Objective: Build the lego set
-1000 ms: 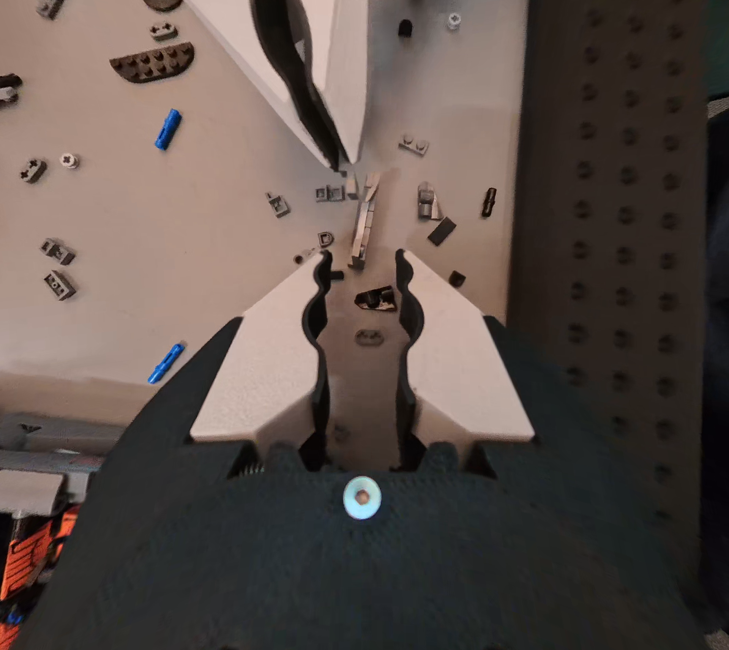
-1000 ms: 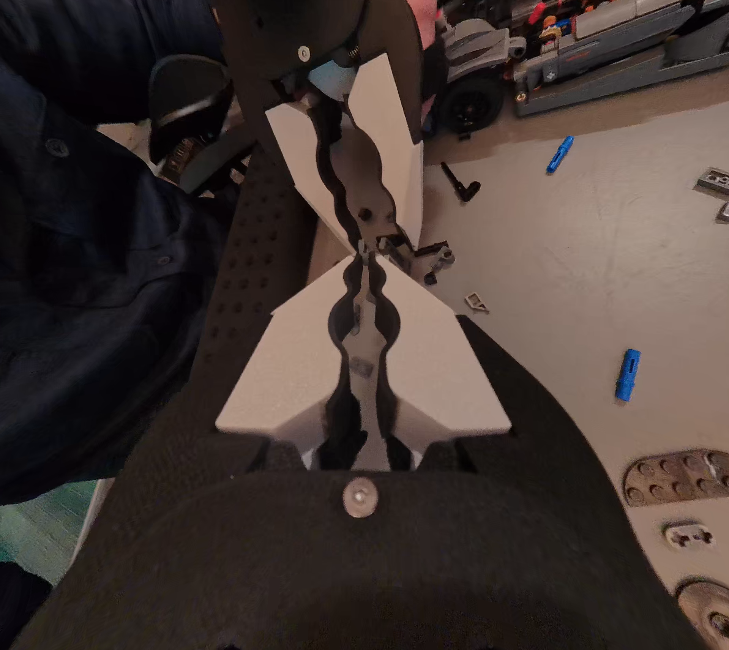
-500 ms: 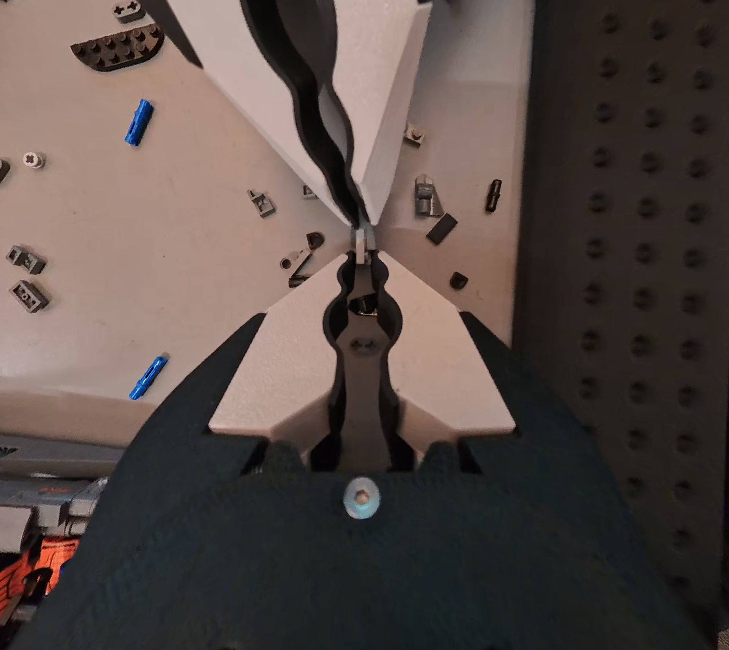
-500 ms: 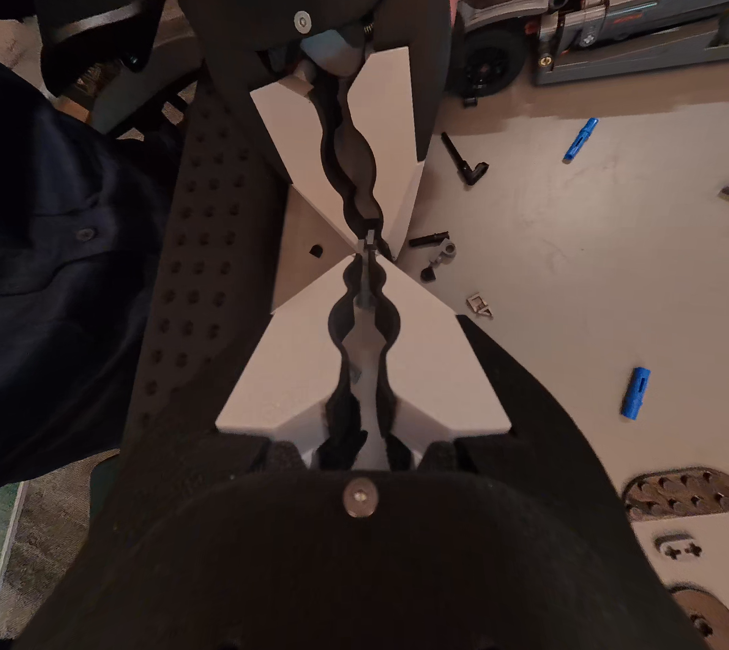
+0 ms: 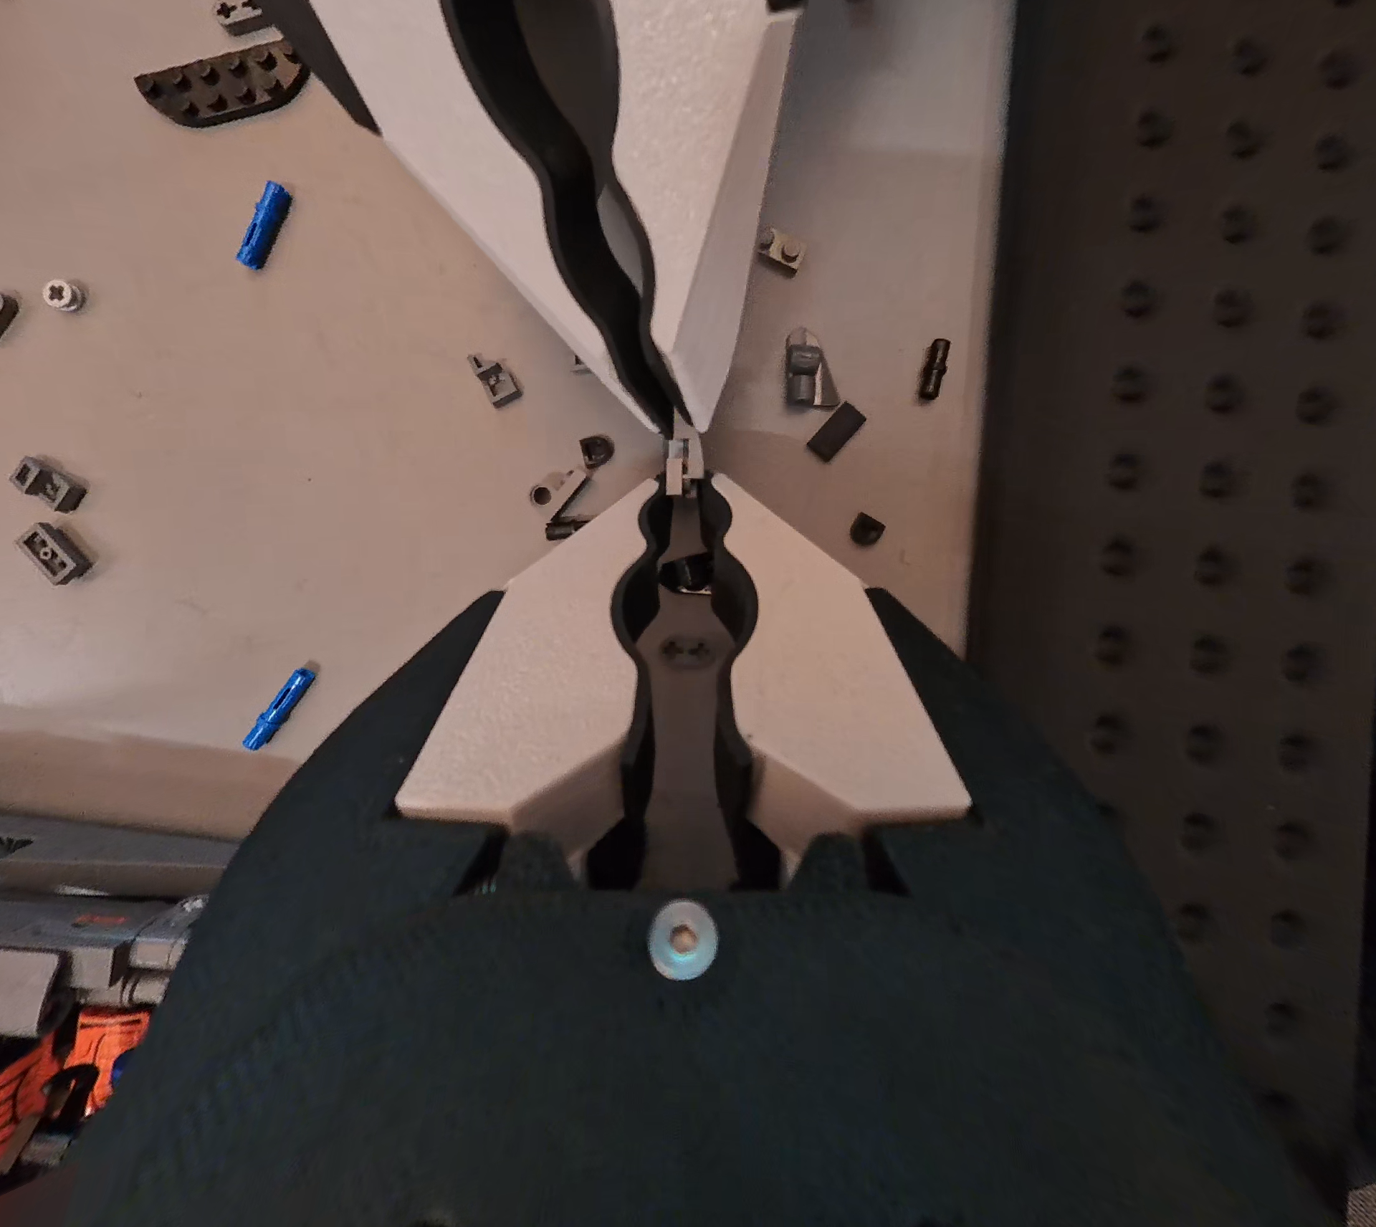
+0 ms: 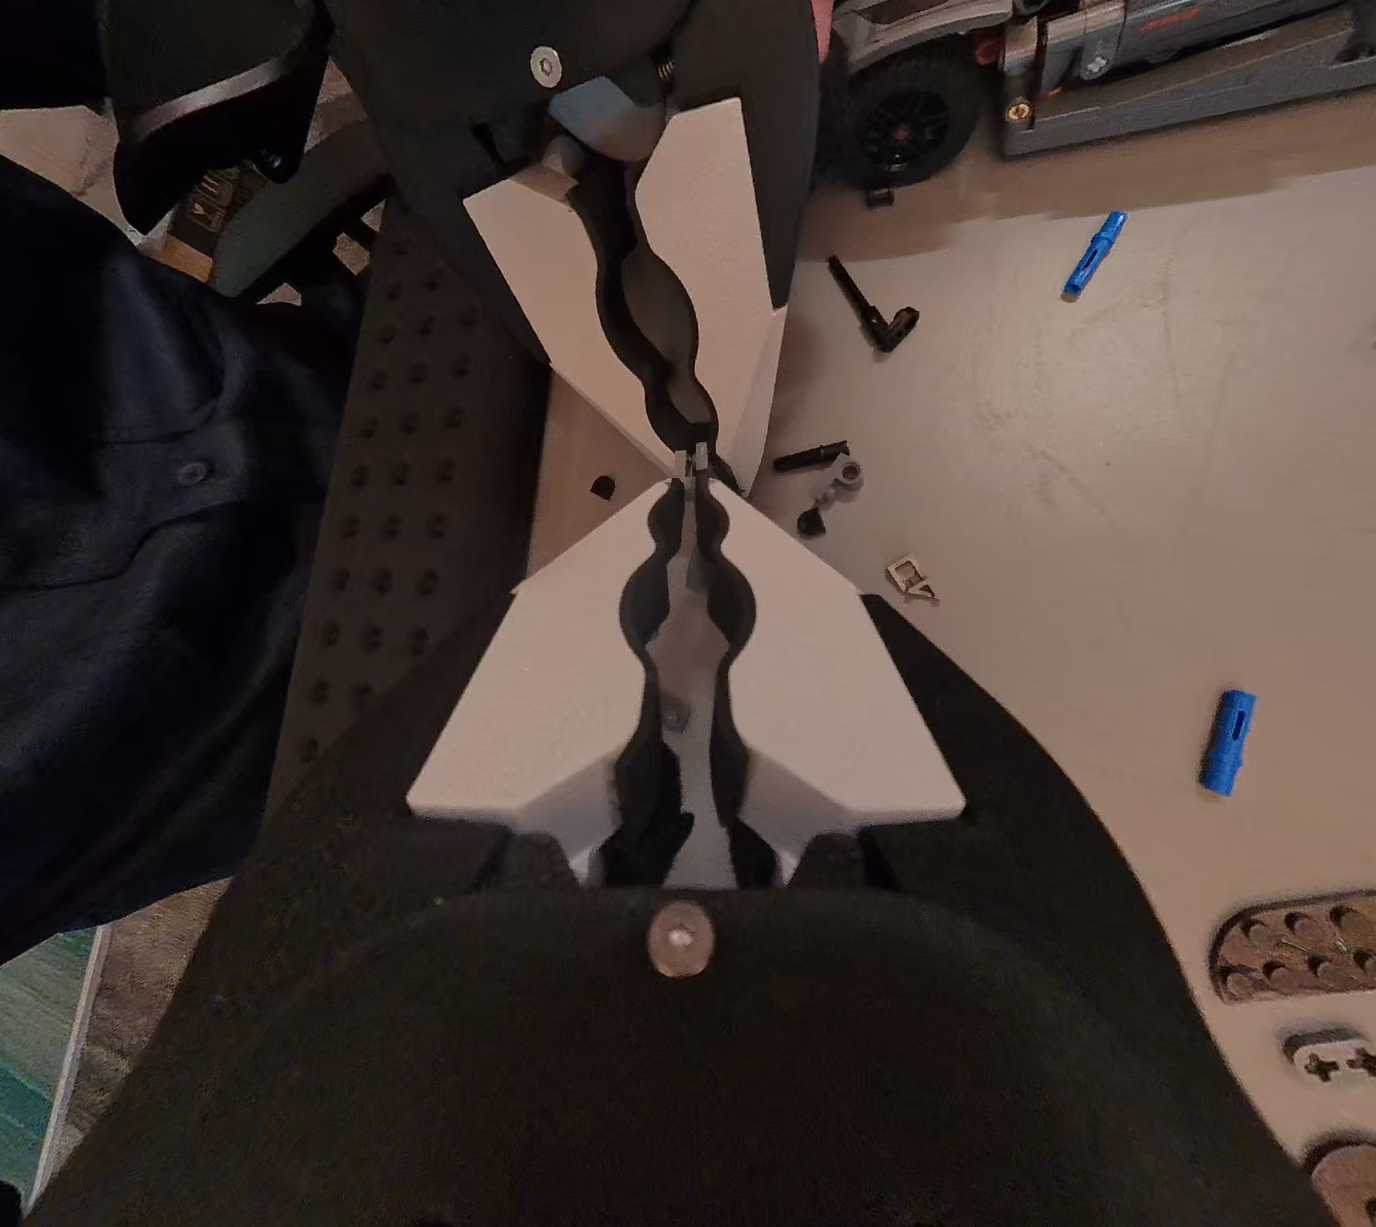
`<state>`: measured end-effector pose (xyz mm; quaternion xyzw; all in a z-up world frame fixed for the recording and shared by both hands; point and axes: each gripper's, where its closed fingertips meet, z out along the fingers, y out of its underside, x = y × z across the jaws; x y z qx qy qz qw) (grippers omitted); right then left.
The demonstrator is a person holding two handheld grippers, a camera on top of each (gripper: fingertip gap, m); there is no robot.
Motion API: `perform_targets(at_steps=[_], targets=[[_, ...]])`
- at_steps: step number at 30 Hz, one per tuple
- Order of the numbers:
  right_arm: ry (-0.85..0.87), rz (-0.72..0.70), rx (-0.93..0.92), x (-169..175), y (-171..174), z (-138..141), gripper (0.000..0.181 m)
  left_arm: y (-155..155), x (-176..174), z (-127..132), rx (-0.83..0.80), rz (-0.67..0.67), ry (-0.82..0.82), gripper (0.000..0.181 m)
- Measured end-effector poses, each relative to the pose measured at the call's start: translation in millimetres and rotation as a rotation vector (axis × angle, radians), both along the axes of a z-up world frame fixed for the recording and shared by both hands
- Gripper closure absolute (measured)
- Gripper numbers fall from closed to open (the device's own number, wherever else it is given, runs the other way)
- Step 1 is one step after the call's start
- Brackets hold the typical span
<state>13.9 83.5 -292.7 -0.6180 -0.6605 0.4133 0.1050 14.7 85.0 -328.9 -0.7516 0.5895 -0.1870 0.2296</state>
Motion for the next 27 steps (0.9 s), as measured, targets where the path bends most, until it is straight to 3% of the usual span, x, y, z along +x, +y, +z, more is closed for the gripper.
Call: perform_targets(at_steps=[23,27], targets=[[-0.001,-0.007,0.002,-2.8,-1.3,-3.3,0.181,-5.0,5.4,2.4,-0.043,-0.002,-0.030,0.167],[-0.003,-0.005,0.004,-3.1,-2.0,-4.0,0.181,-2.9,3.6,2.4,-0.028,-0.001,-0.026,0.174]])
